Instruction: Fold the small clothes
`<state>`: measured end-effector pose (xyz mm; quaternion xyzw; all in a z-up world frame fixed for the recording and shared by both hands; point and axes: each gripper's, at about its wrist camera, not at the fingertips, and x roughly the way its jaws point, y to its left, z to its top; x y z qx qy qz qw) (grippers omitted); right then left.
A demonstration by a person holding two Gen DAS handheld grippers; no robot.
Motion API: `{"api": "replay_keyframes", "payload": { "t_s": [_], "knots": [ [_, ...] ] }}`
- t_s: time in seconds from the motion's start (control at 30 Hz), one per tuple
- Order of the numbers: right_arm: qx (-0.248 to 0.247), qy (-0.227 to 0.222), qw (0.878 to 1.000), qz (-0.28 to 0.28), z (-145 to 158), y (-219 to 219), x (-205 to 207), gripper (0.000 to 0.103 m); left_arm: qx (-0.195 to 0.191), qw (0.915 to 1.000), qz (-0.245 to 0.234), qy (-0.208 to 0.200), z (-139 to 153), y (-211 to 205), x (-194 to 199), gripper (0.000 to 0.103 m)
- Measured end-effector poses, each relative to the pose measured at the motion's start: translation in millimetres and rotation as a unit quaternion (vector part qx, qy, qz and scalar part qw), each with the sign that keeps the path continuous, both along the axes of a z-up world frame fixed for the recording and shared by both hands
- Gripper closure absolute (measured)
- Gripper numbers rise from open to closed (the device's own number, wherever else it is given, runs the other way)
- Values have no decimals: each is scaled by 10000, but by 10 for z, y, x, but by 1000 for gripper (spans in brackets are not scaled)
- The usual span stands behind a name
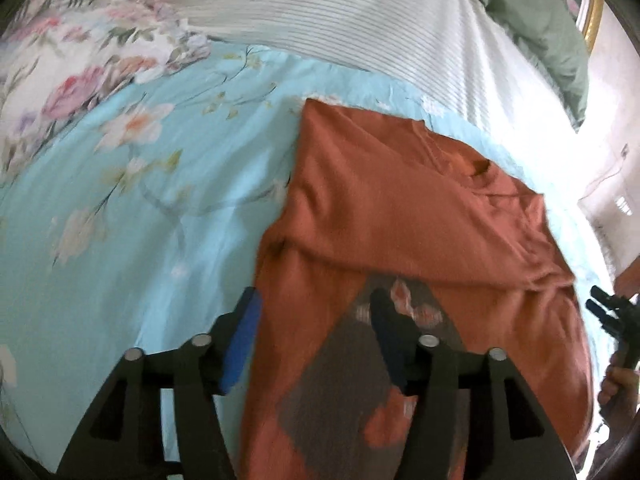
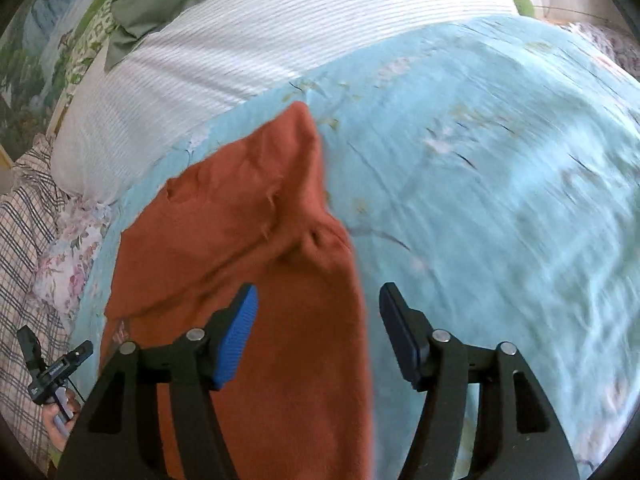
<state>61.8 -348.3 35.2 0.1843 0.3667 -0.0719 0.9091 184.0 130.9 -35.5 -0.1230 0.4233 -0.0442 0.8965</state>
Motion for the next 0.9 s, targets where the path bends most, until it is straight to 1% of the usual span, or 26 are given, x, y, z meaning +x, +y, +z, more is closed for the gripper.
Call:
{"api": "replay_keyframes", "payload": {
  "t_s": [0.1, 0.17, 0.23, 0.33, 0.43, 0.53, 0.6, 0.73, 0.8, 0.87, 0.9],
  "knots": [
    [116, 103, 9999, 62, -88, -48, -201, 37, -145, 9998, -43, 133, -55, 94, -255, 38],
    [263, 59, 9993, 252, -106, -26, -301, 37, -237, 9994, -78, 238, -109, 133, -378, 38],
    [562, 15, 9966, 596, -142, 30, -417, 37, -445, 9981, -225, 366, -183, 156, -539, 38],
    [1140, -57, 9876, 1074, -228, 91, -656, 37, -755, 9948, -450, 517, -290, 176, -752, 38],
    [1351, -44, 9798, 1477, -281, 220, -907, 37, -905, 9925, -646, 515, -332, 162, -1017, 36],
    [1585, -8, 9686, 1917, -359, 398, -1193, 37, -1033, 9896, -877, 481, -341, 146, -1295, 36],
    [1641, -37, 9634, 2120, -402, 476, -1368, 37, -1154, 9871, -1016, 449, -353, 145, -1488, 36],
    [1815, -77, 9558, 2314, -498, 565, -1463, 37, -1545, 9792, -1271, 339, -431, 166, -1775, 36],
    [1923, -120, 9496, 2474, -517, 608, -1474, 37, -1615, 9778, -1302, 291, -450, 176, -1836, 36],
    [1860, -136, 9454, 2673, -514, 685, -1434, 38, -1707, 9756, -1349, 284, -444, 202, -1878, 38],
    [1706, -142, 9469, 2722, -514, 736, -1410, 42, -1722, 9749, -1380, 290, -442, 202, -1885, 38]
  ]
}}
